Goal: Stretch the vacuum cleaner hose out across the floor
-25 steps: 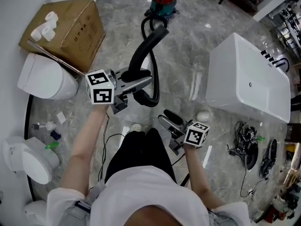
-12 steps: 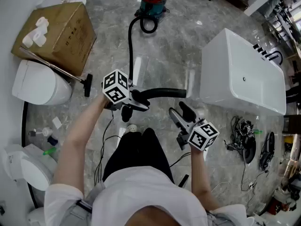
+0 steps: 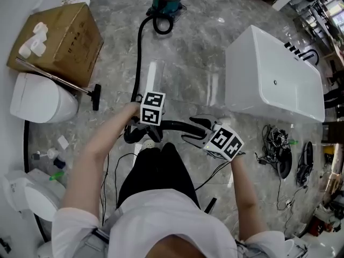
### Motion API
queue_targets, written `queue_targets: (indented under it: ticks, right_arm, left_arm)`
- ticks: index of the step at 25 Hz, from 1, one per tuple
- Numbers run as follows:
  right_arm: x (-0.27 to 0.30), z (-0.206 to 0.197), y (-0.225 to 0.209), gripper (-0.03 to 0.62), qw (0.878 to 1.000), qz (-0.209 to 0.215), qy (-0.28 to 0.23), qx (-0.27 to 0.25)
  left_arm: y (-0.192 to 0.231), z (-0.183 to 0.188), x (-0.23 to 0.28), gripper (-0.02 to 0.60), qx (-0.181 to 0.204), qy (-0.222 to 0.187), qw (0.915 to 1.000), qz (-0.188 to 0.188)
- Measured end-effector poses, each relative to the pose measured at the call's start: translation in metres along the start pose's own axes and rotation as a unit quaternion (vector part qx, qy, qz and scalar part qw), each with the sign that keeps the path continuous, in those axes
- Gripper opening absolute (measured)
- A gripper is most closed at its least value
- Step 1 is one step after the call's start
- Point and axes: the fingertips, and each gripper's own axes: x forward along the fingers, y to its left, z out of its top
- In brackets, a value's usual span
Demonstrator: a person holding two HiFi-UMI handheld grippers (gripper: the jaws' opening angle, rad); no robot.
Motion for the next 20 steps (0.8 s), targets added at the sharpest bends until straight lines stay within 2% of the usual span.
queue_targets:
  ticks: [3, 6, 7, 8, 12, 15, 18, 20]
  right_arm:
    - [0.033, -0.016, 0.017, 0.262, 0.992, 0.045, 0.097, -0.07]
    - [0.055, -0.038, 0.019, 0.256, 0.967, 0.049, 0.192, -0.159]
    - [0.058, -0.044, 0.017, 0.17, 0.96, 0.045, 0.212, -0.178]
    - [0.059, -0.047, 0.015, 0.121, 0.957, 0.044, 0.221, -0.181]
    - [0.057, -0.051, 0.017, 0.11, 0.961, 0.052, 0.225, -0.155]
    - [0.053, -0.059, 0.016, 0.106, 0.962, 0.047, 0.231, -0.141]
    - [0.039, -0.074, 0.012, 0.103, 0.965, 0.04, 0.235, -0.11]
    - [0.029, -0.086, 0.008, 0.101, 0.97, 0.033, 0.232, -0.07]
  left_arm:
    - [-0.006, 0.004, 0.018, 0.075, 0.019, 0.032, 0.999, -0.022]
    - [-0.011, 0.019, 0.024, 0.074, 0.037, 0.027, 0.9984, -0.033]
    - [-0.011, 0.023, 0.024, 0.074, 0.038, 0.026, 0.9984, -0.032]
    - [-0.011, 0.025, 0.024, 0.075, 0.039, 0.023, 0.9986, -0.027]
    - [-0.002, 0.029, 0.028, 0.077, 0.048, -0.001, 0.9988, 0.013]
    - [0.011, 0.033, 0.026, 0.098, 0.025, -0.039, 0.9976, 0.052]
    - [0.023, 0.017, 0.015, 0.191, -0.017, -0.077, 0.9934, 0.083]
    - [0.031, -0.006, 0.002, 0.276, -0.058, -0.121, 0.986, 0.099]
